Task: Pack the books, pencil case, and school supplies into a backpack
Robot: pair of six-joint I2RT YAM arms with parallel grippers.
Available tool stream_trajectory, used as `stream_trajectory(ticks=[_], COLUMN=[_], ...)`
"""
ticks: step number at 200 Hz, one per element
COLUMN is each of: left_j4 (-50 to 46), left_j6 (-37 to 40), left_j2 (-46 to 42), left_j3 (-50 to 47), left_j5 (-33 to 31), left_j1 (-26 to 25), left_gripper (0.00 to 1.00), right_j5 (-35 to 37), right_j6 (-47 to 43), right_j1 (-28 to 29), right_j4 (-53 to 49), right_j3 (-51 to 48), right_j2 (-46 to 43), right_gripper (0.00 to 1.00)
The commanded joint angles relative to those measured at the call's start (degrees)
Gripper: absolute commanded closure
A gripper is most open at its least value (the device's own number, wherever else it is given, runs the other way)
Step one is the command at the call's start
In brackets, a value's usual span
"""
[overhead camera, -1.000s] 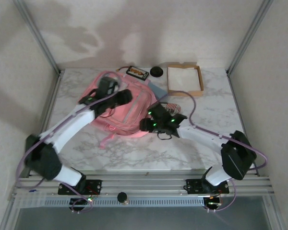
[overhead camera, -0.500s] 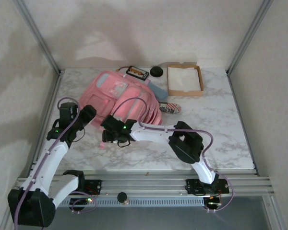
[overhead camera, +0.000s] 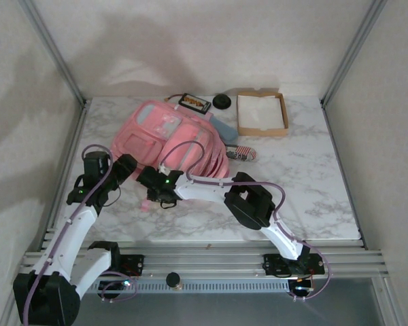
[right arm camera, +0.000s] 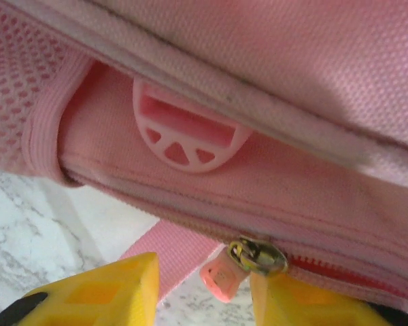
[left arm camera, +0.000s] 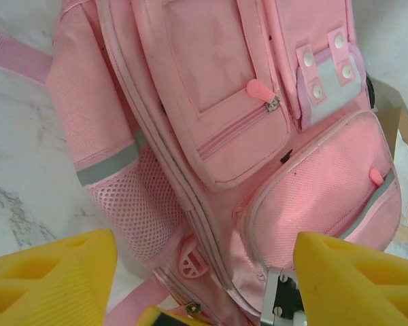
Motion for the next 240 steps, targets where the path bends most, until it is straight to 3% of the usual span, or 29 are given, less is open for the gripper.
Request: stream_trajectory(ticks=[1,105,144,197,240], left_j4=[1.5,3.6,4.8,17.7,27.7], left_j6=[-0.1,-1.1,-4.7,-15.5,-23.8], left_j2=[-0.9,-0.5,-0.8,0.7,3.0], left_j3=[-1.2,-3.5,-6.0,-15.4,-20.2], left_j5=[1.0,2.7,6.1,11.6,7.2], left_j1=[0.6,0.8,0.8,0.0,-5.6], left_gripper=[0.31,0.28,0.27,0.31,0.34], right_j5=[4.8,4.9,0.5,-6.0,-7.5], right_j6=[2.7,2.2,-0.2,-3.9,-5.1], right_j1=[0.6,0.2,-0.2,-1.1,-1.1], right_j4=[-1.8,-0.8,5.8,11.7,13.6], right_j3=[1.8,-0.6,-7.0,-12.8,-14.0], right_j2=[0.9,-1.9,-7.8,-13.8,-14.5], right_gripper=[0.64,0.98,1.00,1.00,1.00])
